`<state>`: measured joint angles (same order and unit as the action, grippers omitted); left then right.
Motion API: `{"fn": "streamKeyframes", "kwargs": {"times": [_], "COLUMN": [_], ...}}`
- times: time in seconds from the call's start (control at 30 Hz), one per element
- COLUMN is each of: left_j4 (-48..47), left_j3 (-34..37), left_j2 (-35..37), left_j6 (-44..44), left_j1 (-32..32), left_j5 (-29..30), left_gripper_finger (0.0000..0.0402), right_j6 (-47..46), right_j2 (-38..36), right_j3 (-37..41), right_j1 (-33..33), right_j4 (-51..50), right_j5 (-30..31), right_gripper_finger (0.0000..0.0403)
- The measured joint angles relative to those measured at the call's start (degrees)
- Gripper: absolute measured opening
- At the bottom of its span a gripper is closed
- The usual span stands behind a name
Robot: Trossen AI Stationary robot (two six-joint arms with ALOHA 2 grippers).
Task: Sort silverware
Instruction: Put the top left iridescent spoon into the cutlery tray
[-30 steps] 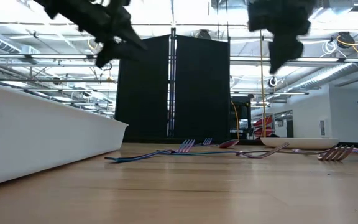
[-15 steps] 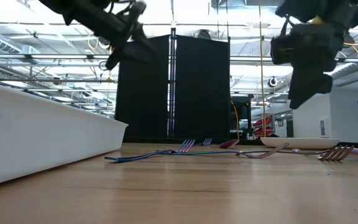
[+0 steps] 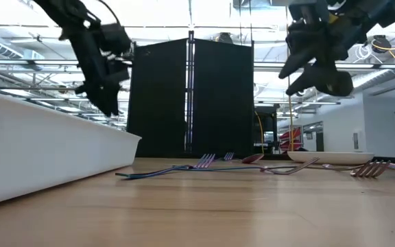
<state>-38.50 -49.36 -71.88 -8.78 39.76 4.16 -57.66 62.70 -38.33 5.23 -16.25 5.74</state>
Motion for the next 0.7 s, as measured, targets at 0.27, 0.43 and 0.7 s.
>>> {"fn": "streamKeyframes", "kwargs": {"times": [0.27,0.43,0.7], "left_j4": [-2.56,-3.0,-1.57], "left_j3": [0.0,0.0,0.0], "left_j2": [-10.39,-13.99,-16.61], "left_j6": [13.89,17.82,21.83], "left_j1": [7.42,8.01,8.01], "left_j5": [-9.23,-10.99,-7.41], "left_gripper_finger": [0.015,0.015,0.015], "right_j6": [-2.79,-4.58,-4.71], "right_j2": [0.02,0.02,0.02], "right_j3": [-0.02,-0.02,-0.02], "right_j1": [1.63,3.35,4.04], "right_j4": [2.92,2.99,2.97], "right_j5": [0.52,0.52,0.76], "right_gripper_finger": [0.0148,0.0148,0.0148]}}
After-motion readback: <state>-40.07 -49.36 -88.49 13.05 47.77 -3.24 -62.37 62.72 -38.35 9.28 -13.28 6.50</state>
